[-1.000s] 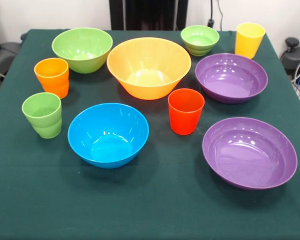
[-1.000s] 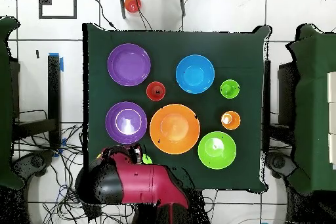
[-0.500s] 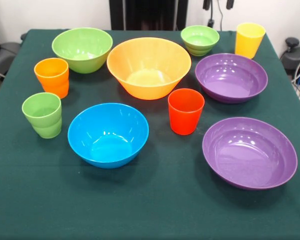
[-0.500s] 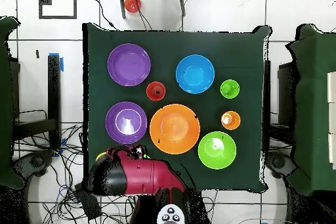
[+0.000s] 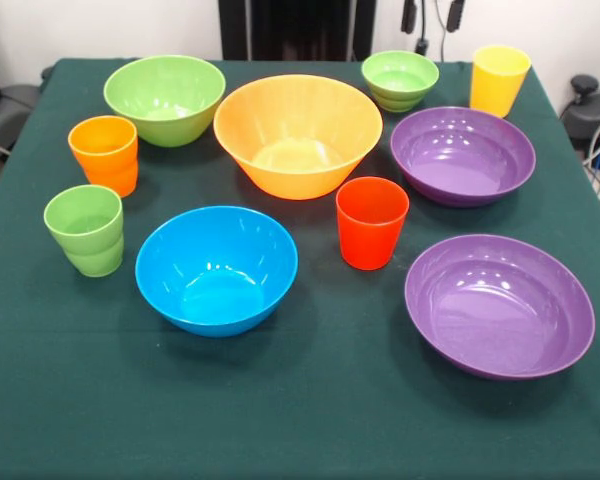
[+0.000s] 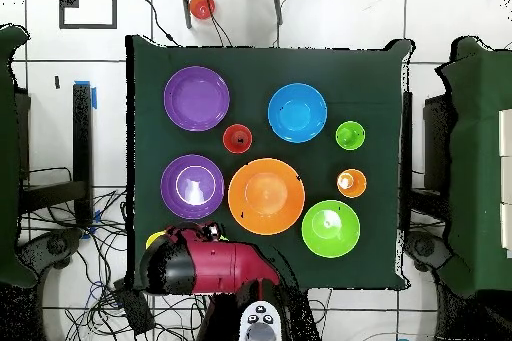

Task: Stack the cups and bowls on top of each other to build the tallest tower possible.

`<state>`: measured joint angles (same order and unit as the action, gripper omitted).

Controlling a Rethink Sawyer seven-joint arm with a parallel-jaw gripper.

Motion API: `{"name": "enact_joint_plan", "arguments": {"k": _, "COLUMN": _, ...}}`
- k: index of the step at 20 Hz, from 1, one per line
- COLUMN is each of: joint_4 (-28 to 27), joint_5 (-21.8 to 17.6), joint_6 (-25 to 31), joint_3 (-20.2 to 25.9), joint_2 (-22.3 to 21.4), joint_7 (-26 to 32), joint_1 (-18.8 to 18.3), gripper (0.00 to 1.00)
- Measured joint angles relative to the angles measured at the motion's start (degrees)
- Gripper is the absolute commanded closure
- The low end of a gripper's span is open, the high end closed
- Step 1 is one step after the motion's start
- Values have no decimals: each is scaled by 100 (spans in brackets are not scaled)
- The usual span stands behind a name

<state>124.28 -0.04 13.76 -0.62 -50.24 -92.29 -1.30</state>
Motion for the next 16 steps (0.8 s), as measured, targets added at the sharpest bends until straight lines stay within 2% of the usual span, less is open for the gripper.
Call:
{"name": "enact_joint_plan", "arguments": {"k": 9, "joint_4": -16, "joint_5": 1, "joint_6": -325, "joint_3": -114, "joint_2": 272, "joint_7": -15, "joint_1": 38, "gripper": 0}}
{"name": "enact_joint_plan", "arguments": {"k": 16, "joint_4": -146, "joint_5": 4, "joint_6": -881, "joint_3": -267, "joint_2": 814, "joint_7": -69, "joint_1": 154, "gripper": 0}}
